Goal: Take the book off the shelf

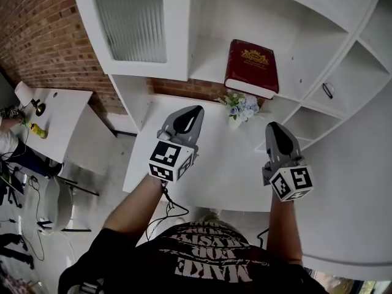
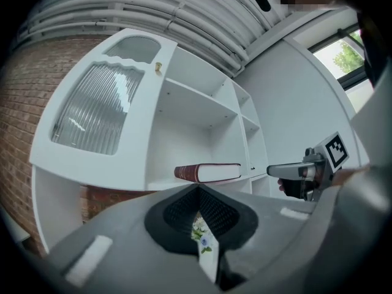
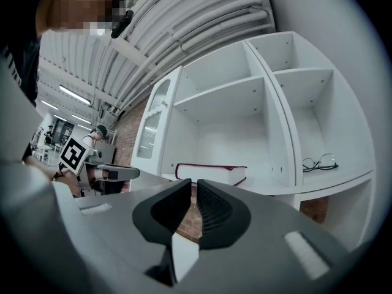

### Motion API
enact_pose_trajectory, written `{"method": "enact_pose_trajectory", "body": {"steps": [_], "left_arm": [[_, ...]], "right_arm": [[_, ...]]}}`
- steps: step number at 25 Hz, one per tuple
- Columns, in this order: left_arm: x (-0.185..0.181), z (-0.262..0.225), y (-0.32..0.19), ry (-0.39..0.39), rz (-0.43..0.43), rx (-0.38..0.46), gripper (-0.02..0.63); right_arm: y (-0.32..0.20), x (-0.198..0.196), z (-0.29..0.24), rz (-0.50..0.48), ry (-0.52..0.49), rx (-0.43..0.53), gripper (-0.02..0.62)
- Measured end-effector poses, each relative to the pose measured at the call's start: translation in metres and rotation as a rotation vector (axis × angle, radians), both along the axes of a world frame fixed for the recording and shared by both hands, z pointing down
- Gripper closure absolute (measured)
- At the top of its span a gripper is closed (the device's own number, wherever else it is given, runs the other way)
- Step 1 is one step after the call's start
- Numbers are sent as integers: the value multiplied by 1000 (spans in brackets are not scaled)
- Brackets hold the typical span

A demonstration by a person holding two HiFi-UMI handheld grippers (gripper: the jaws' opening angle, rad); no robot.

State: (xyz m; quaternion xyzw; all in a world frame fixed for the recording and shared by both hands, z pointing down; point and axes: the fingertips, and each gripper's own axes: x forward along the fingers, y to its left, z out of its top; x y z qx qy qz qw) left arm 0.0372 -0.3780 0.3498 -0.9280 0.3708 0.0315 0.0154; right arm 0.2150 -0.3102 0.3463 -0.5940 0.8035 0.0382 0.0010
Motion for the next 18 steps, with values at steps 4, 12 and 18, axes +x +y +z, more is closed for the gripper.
{"method": "enact_pose_trajectory", "body": {"steps": [4,12,18], "left_arm": [[21,-10,-16,-6,16,25,550],[67,-13,-47,-67,68,-11,427],[76,-17,-69,-38,52,-41,385]], "right_arm": [[-26,18,1,-16,-24,-4,490],[-68,38,-1,-79,-43,-39,384],[-92,47,0,-122,-88,-56,323]]}}
